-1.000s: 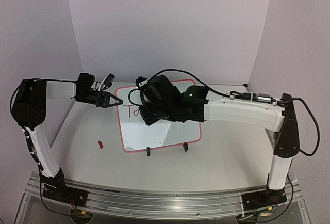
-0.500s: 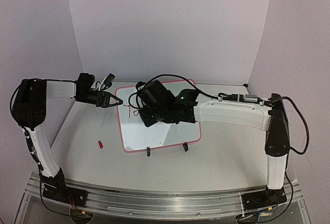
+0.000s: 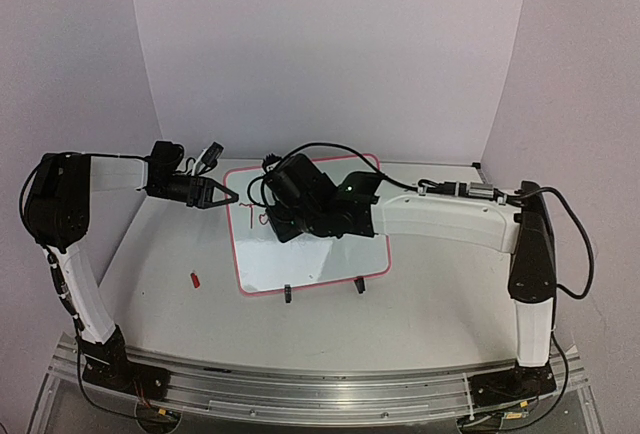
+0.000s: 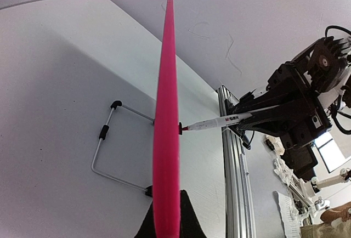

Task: Write a sentence on the whiteboard
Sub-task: Write on the whiteboard with the whiteboard.

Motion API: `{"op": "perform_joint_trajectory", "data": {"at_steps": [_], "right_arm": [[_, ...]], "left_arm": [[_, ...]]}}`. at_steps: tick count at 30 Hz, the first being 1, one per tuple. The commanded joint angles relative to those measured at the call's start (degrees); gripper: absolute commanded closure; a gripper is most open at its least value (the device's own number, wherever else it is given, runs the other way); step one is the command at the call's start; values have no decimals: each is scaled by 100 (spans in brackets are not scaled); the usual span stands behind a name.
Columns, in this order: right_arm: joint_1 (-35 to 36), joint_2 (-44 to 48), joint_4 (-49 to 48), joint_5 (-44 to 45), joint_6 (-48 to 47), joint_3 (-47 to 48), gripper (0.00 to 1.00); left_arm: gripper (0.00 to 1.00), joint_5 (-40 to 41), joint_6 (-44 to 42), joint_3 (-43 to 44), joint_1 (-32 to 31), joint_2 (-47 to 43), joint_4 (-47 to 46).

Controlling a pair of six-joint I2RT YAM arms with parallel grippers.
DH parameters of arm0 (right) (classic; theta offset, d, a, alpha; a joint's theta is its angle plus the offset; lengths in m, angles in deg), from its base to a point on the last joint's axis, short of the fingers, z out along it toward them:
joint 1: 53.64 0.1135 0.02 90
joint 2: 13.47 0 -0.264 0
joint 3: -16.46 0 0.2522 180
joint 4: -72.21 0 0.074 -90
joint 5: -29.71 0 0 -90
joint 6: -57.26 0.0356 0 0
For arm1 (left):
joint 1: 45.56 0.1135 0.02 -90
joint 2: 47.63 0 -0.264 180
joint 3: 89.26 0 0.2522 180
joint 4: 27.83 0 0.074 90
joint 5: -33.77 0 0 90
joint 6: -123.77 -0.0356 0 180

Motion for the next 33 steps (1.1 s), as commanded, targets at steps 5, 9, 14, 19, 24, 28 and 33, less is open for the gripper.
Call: {"op": "perform_joint_trajectory", "data": {"at_steps": [5,9,14,19,24,28,33], "right_arm": [[-57,-215,-143,163,58,302,100],[-57,-276,-143,268,34,341,100],[-55,-389,-143,319,-34,445,100],[-57,-434,-137,145,-63,460,100],[-57,-404,-84,40,-9,381,100],[-53,-387,10,-42,59,355,100],[-54,-364,112,-136,142,320,100]], "left_arm": [[100,407,-467,-62,-160,29,-26],[100,385,-486,-70,-161,31,-26],[100,380,-505,-71,-163,18,-15],[100,383,-501,-57,-163,22,-7],[100,388,-501,-44,-162,22,12],[100,386,-505,-44,-161,22,12],[100,379,-502,-33,-162,38,17]]}}
